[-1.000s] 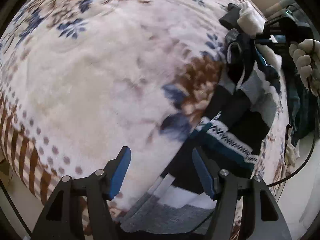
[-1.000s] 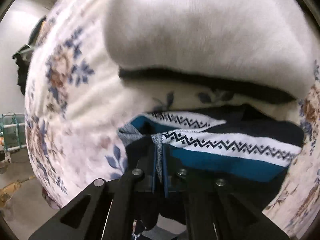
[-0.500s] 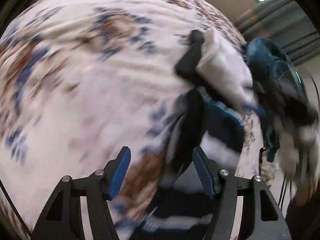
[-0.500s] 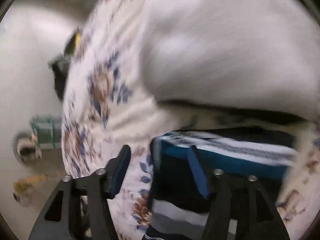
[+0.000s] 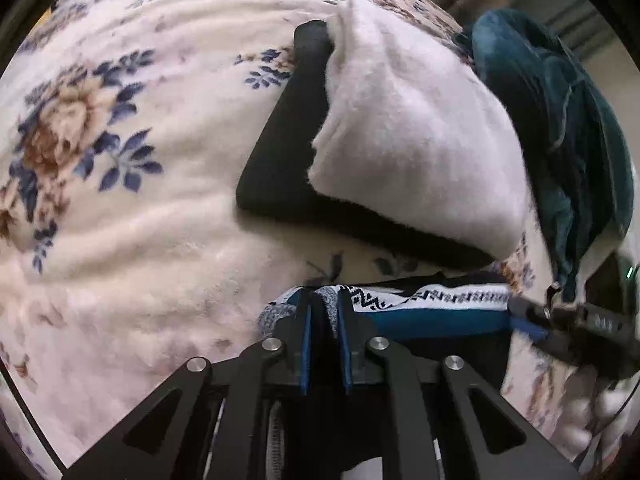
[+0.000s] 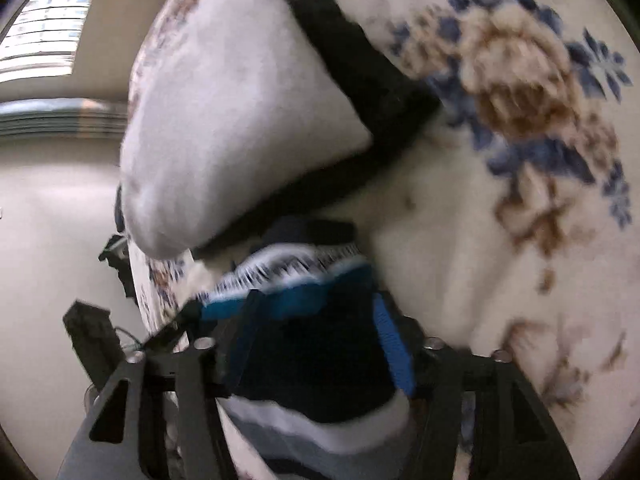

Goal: Fold small clothes

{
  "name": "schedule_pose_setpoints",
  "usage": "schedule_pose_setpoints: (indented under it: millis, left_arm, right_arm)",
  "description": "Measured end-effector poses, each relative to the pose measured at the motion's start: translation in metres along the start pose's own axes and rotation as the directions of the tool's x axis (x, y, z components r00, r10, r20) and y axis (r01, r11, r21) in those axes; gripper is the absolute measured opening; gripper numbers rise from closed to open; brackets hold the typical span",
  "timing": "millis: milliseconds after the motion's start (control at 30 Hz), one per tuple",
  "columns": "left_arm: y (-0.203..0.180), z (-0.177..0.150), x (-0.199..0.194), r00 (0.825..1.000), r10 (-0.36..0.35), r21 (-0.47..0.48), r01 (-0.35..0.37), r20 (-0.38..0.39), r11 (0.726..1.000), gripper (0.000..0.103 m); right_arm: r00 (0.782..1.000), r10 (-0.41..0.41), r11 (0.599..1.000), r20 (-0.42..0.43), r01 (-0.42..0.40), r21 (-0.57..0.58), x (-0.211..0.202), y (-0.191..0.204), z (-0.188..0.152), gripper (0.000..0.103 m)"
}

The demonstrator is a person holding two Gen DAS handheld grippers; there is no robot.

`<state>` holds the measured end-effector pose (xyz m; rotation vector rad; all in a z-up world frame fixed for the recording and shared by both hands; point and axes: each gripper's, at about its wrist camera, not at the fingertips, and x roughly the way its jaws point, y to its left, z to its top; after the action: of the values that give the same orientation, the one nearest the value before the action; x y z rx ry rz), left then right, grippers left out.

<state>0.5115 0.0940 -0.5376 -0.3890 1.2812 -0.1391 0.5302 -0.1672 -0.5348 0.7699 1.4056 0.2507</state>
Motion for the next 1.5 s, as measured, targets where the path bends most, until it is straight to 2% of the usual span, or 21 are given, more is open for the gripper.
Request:
schedule_pose_setpoints:
  millis: [67,267,367,433,500,533,633,667,700,733,767,800,933,1100,1133,1200,1267,1333,1367,1433,1500]
  left_arm:
    - [0.005,0.004,0.007,1.000,0.029,-0.006,-0.029,-0.005,1.000,0.009]
    - [0.019,0.010,0.018,0.999,0.025,-0.053,-0.026,-0.034,0.998,0.009]
    - [0.030,0.012,0.010,0.994,-0.099,-0.141,0.092,-0.042,0.986,0.016]
    - [0.046,0.010,0.004,0.982,-0.184,-0.245,0.170,-0.037,0.954,0.034]
    - [0.058,0.005,-0.003,0.968,-0.250,-0.326,0.234,-0.007,0.916,0.052]
    - [0.059,0.002,-0.004,0.963,-0.271,-0.347,0.254,0.002,0.903,0.054]
    - [0.042,0.000,0.003,0.978,-0.201,-0.254,0.180,-0.058,0.950,0.051]
    - [0.034,0.002,0.005,0.986,-0.162,-0.216,0.148,-0.049,0.965,0.022]
    - [0.030,0.003,0.006,0.991,-0.127,-0.179,0.117,-0.044,0.977,0.009]
    - [0.031,0.004,0.007,0.993,-0.108,-0.161,0.099,-0.042,0.982,0.009]
    - [0.038,0.003,0.007,0.994,-0.112,-0.154,0.108,-0.017,0.982,0.009]
    - [0.045,0.003,0.011,0.993,-0.112,-0.182,0.105,-0.026,0.978,0.010]
    - [0.059,0.003,0.014,0.984,-0.172,-0.269,0.156,-0.037,0.950,0.017]
    - [0.064,-0.022,-0.025,0.969,-0.246,-0.291,0.232,-0.014,0.928,0.054]
    - [0.061,-0.031,-0.030,0.974,-0.226,-0.275,0.213,-0.014,0.937,0.054]
    - [0.055,-0.046,-0.031,0.980,-0.194,-0.256,0.176,-0.047,0.951,0.054]
    - [0.050,-0.061,-0.025,0.982,-0.180,-0.240,0.160,-0.063,0.958,0.054]
    - [0.043,-0.067,-0.025,0.986,-0.165,-0.205,0.153,-0.039,0.967,0.050]
    - [0.041,-0.068,-0.026,0.990,-0.143,-0.180,0.137,-0.021,0.974,0.027]
    - [0.037,-0.063,-0.025,0.999,-0.044,-0.126,0.043,-0.006,0.991,0.016]
    - [0.043,-0.059,-0.019,1.000,0.010,-0.136,-0.011,-0.011,0.991,0.016]
  right_arm:
    - [1.000,0.012,1.000,0.026,-0.012,-0.026,0.010,0.009,0.006,0.005]
    - [0.998,-0.048,0.999,0.043,0.049,-0.022,0.038,0.011,0.026,0.003]
    - [1.000,-0.018,1.000,0.004,0.018,0.003,0.031,0.011,0.031,0.005]
    - [1.000,-0.002,1.000,-0.016,0.002,0.010,0.020,0.008,0.030,0.012]
    - [1.000,0.006,1.000,-0.023,-0.006,-0.003,0.011,0.007,0.024,0.062]
    - [0.999,0.020,1.000,-0.025,-0.020,0.002,0.010,0.006,0.017,0.070]
    - [0.996,0.033,0.999,-0.089,-0.030,0.032,0.017,-0.005,-0.002,0.072]
    - [0.994,0.027,0.999,-0.109,-0.023,0.039,0.024,-0.009,-0.006,0.072]
    - [0.993,0.018,0.999,-0.120,-0.014,0.040,0.030,-0.010,-0.012,0.070]
    - [0.992,-0.006,0.999,-0.125,0.010,0.033,0.037,-0.011,-0.017,0.062]
    - [0.991,-0.052,0.998,-0.122,0.055,0.020,0.040,-0.009,-0.023,0.024]
    - [0.987,-0.103,0.994,-0.125,0.106,0.018,0.045,-0.009,-0.025,0.013]
    - [0.979,-0.191,0.980,-0.068,0.195,0.049,0.040,-0.003,-0.025,0.010]
    - [0.981,-0.151,0.987,-0.123,0.156,0.028,0.042,0.008,-0.018,0.014]
    - [0.981,-0.129,0.991,-0.142,0.134,0.028,0.039,0.007,-0.020,0.018]
    - [0.981,-0.118,0.992,-0.157,0.122,0.018,0.031,0.006,-0.028,0.047]
    - [0.976,-0.128,0.991,-0.178,0.132,0.014,0.029,0.004,-0.041,0.063]
    - [0.967,-0.128,0.991,-0.218,0.132,0.005,0.029,-0.002,-0.053,0.063]
    - [0.961,-0.131,0.991,-0.243,0.135,-0.001,0.037,-0.003,-0.060,0.063]
    - [0.958,-0.127,0.992,-0.258,0.128,-0.013,0.048,-0.001,-0.070,0.061]
    - [0.963,-0.140,0.990,-0.231,0.137,-0.029,0.057,0.005,-0.079,0.019]
